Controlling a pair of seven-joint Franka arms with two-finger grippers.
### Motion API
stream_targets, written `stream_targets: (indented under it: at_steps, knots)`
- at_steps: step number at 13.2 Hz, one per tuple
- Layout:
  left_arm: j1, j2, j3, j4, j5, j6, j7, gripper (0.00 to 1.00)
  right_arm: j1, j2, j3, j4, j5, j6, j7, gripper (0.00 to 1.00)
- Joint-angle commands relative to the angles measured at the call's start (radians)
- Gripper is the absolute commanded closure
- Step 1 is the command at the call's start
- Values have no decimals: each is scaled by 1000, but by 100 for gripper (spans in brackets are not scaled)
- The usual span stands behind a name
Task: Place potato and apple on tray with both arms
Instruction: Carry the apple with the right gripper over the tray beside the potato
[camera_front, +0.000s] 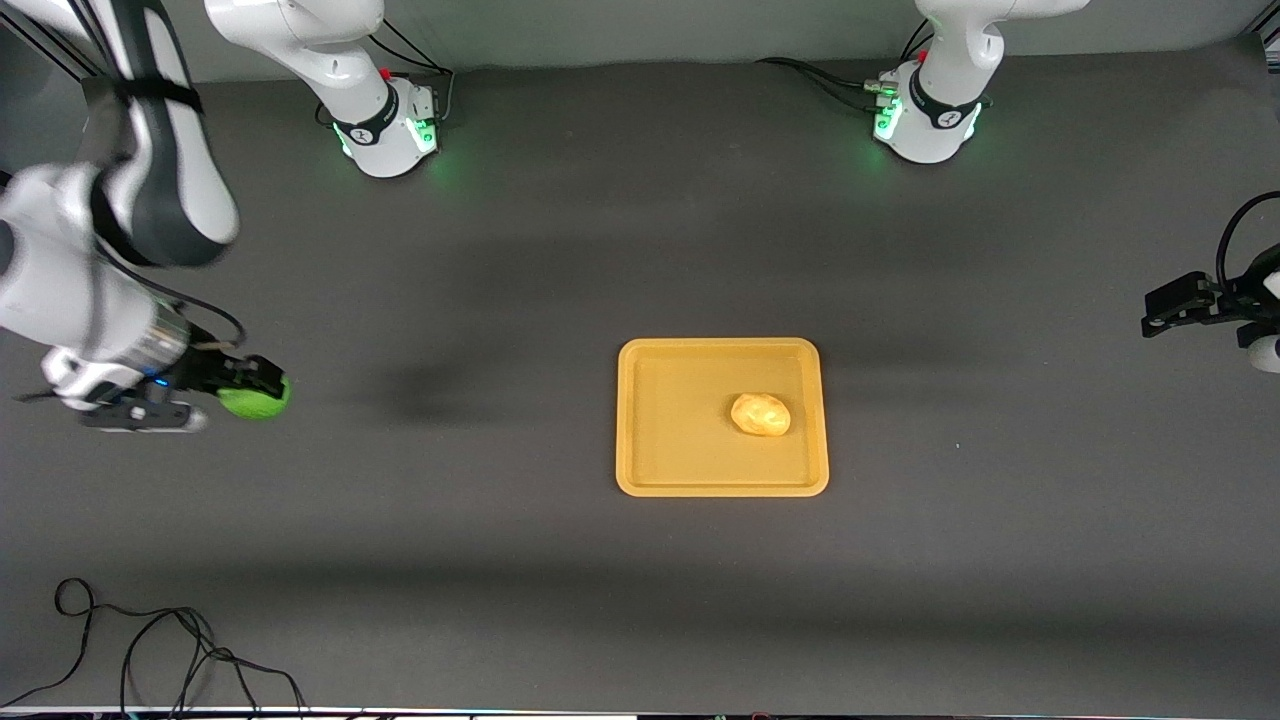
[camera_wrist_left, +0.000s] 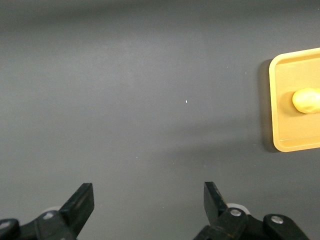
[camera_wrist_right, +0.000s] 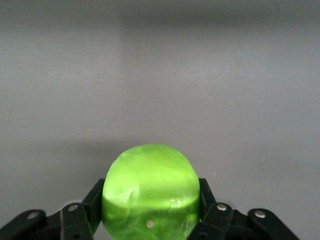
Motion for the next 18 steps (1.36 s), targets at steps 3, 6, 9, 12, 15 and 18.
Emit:
stream_targets:
  at_steps: [3, 6, 9, 12, 15, 18]
  knots:
    - [4, -3, -5, 9, 1, -5, 12, 2, 269, 160, -5, 323, 1, -131, 339, 63]
    - [4, -1, -5, 9, 1, -3, 12, 2, 456, 330, -5, 521, 1, -133, 633, 66]
    - [4, -1, -5, 9, 1, -3, 12, 2, 593, 502, -7, 705, -2, -162, 839, 68]
    - [5, 1, -5, 9, 1, -2, 12, 2, 691, 634, -7, 820, -39, -153, 965, 69]
    - [4, 1, -5, 9, 1, 3, 12, 2, 705, 735, -5, 847, -42, -69, 1001, 71]
    - [5, 1, -5, 9, 1, 3, 12, 2, 723, 840, -5, 850, -44, 57, 1006, 73]
